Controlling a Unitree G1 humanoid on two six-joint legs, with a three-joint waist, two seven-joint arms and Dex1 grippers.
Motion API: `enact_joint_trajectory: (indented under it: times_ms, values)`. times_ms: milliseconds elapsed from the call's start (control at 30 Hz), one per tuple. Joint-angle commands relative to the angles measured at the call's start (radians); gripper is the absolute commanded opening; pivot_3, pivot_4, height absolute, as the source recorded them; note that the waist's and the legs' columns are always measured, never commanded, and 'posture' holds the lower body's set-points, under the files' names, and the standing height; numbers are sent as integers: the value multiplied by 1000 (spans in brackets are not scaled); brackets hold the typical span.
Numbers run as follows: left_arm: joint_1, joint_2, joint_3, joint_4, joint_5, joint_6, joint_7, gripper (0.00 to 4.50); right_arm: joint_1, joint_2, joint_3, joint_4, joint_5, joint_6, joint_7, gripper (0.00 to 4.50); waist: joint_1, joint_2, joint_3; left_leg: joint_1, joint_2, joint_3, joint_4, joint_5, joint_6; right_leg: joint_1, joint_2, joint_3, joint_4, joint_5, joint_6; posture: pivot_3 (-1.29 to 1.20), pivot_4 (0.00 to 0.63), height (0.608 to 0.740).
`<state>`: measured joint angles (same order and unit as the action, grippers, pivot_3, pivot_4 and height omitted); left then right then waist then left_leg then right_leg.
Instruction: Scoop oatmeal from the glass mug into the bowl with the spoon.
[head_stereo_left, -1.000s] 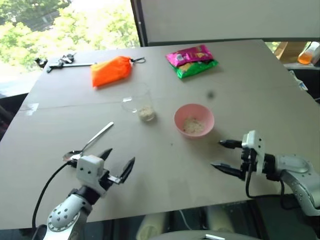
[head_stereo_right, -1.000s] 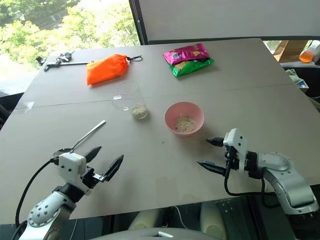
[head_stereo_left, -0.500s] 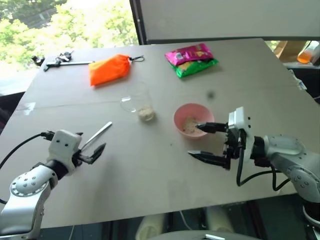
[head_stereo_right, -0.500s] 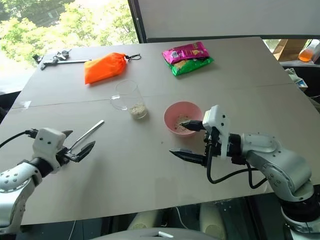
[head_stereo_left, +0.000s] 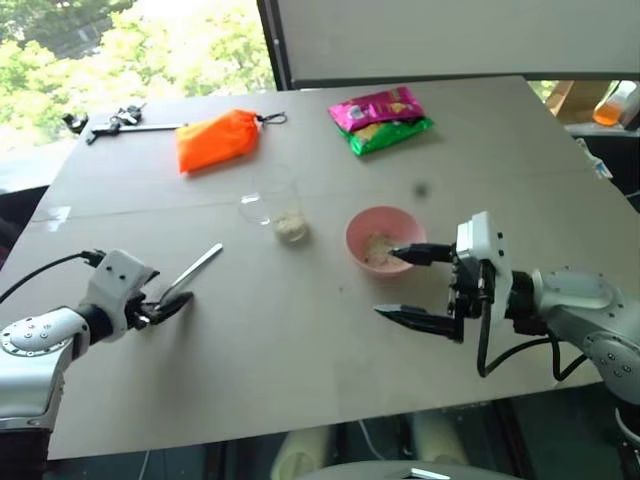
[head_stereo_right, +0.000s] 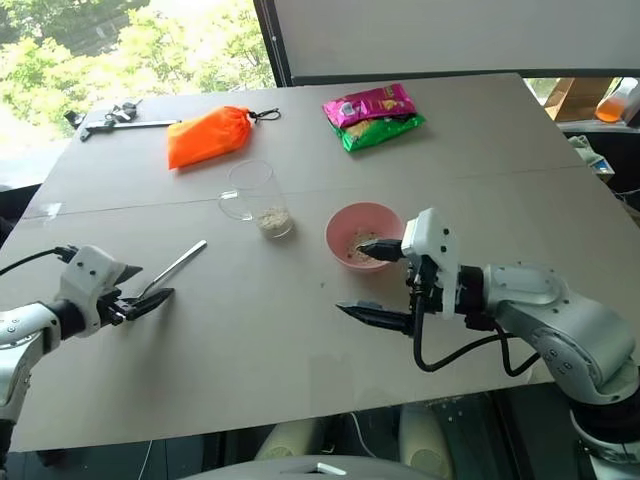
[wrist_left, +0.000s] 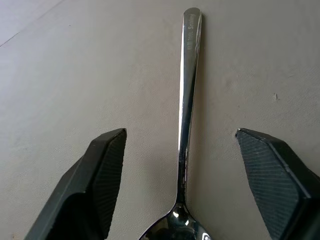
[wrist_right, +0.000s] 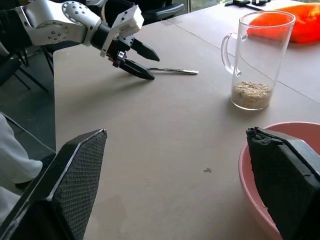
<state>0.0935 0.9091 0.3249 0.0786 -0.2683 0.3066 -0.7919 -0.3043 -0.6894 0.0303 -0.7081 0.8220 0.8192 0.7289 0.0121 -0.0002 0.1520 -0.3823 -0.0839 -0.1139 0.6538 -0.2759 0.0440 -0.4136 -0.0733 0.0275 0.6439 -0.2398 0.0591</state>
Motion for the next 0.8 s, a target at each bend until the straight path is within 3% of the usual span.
enact_joint_trajectory:
  times_ms: [33, 167, 433, 567, 700, 800]
  values:
    - [11, -5, -31, 62, 27, 33, -11, 1818, -26, -17, -7, -23, -20, -24, 0, 4500, 0, 3, -2, 1, 0, 0, 0, 0, 0, 0, 0, 0, 1, 0, 0, 0, 150, 740]
    - [21, -15, -20, 55, 12, 25, -23, 55, -32, -17, 3, -12, -36, -35, 9, 4500, -3, 4, -3, 1, 1, 0, -1, 0, 0, 0, 1, 0, 2, 0, -1, 0, 150, 740]
    - [113, -87, 59, -37, -37, 13, 4, 55, -27, -10, 14, 10, -53, -55, 32, 4500, -20, 5, -3, 1, 1, 1, -1, 1, -2, 0, 0, 2, 1, 0, 0, 0, 150, 740]
    - [168, -204, 109, -168, -69, -99, 49, 55, -25, 0, 23, 22, -53, -56, 34, 4500, -23, 5, -3, 0, 1, 3, -2, 1, -2, 0, 0, 3, 0, 0, 0, 0, 150, 740]
    - [293, -387, 29, -393, -15, -270, 117, 55, -23, 37, 44, 49, -42, -40, 17, 4500, -19, 3, -3, -1, 1, 4, -1, 1, -2, 0, -1, 4, -1, 1, 0, 0, 150, 740]
    - [322, -462, -13, -455, 56, -352, 182, 55, -25, 71, 48, 63, -20, -9, -12, 4500, -5, 1, -3, -1, 1, 3, -1, 1, -2, 0, 0, 3, -1, 1, 0, 0, 150, 740]
